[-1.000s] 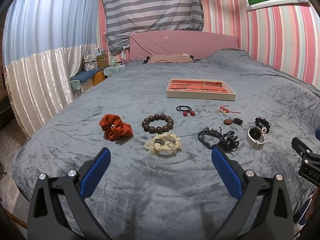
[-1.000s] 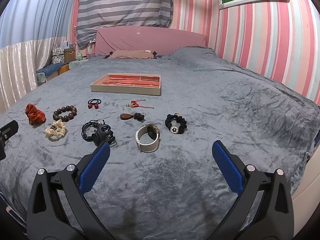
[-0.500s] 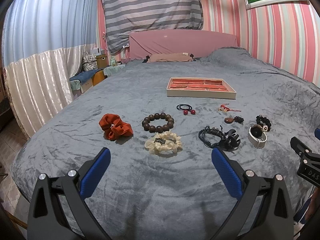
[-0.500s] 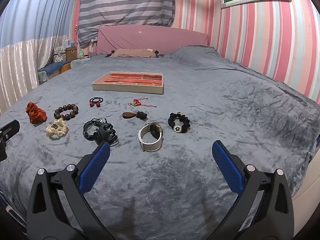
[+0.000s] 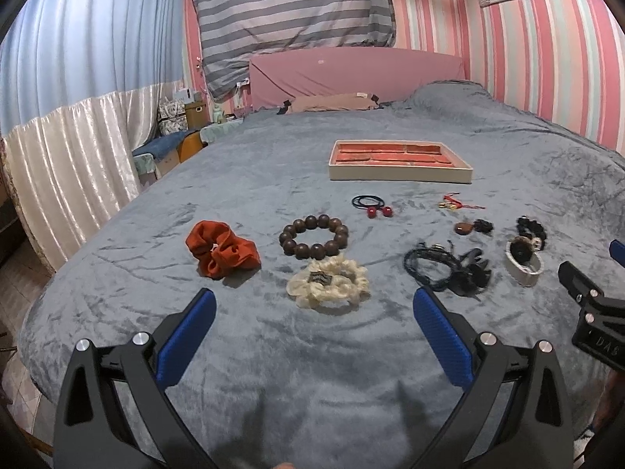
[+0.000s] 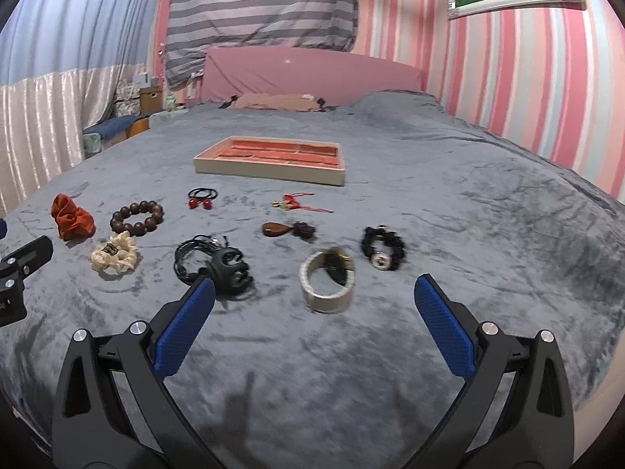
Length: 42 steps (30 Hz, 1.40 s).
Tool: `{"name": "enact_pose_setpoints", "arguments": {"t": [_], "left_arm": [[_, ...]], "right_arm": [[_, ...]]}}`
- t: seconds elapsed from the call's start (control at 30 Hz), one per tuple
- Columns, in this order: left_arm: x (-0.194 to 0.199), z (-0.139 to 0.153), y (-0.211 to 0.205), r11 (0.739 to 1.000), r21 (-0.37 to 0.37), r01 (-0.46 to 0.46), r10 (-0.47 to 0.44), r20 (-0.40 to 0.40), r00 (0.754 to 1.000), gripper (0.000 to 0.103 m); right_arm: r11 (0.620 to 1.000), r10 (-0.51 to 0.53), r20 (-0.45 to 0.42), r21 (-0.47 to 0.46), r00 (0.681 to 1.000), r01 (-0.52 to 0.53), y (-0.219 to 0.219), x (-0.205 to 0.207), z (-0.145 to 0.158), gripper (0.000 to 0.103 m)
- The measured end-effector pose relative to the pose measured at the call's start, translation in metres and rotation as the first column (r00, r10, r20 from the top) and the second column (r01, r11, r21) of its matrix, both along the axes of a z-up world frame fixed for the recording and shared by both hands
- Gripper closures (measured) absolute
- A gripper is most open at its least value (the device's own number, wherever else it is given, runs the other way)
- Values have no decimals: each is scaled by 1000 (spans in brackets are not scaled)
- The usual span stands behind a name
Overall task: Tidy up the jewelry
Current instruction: 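Grasp the cream scrunchie with the left tool while the right tool grasps the black claw clip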
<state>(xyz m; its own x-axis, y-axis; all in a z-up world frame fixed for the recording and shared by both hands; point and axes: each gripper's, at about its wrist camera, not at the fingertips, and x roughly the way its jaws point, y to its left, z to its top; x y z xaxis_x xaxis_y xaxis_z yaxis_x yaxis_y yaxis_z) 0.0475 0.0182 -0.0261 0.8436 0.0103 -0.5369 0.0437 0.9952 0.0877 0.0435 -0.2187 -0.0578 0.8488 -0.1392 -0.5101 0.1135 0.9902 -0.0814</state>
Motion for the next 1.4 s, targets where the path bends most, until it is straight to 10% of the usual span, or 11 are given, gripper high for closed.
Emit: {"name": "enact_pose_setpoints", "arguments": {"t": [0.8,1.13,1.4], "left_arm": [[108,-50,21,996,-60,62,-72,-184,980,5],[128,-70,17,996,-46,82,-91,-256,962,6],[138,-78,17,990,-91,105,-128,-311,942,45]], "right_arm": [[990,91,-229,123,969,-64,24,98,-54,5],[982,135,-280,164,951,-91,22,113,-62,35],[972,177,-270,199,946,-125,22,109,-59,54]]}}
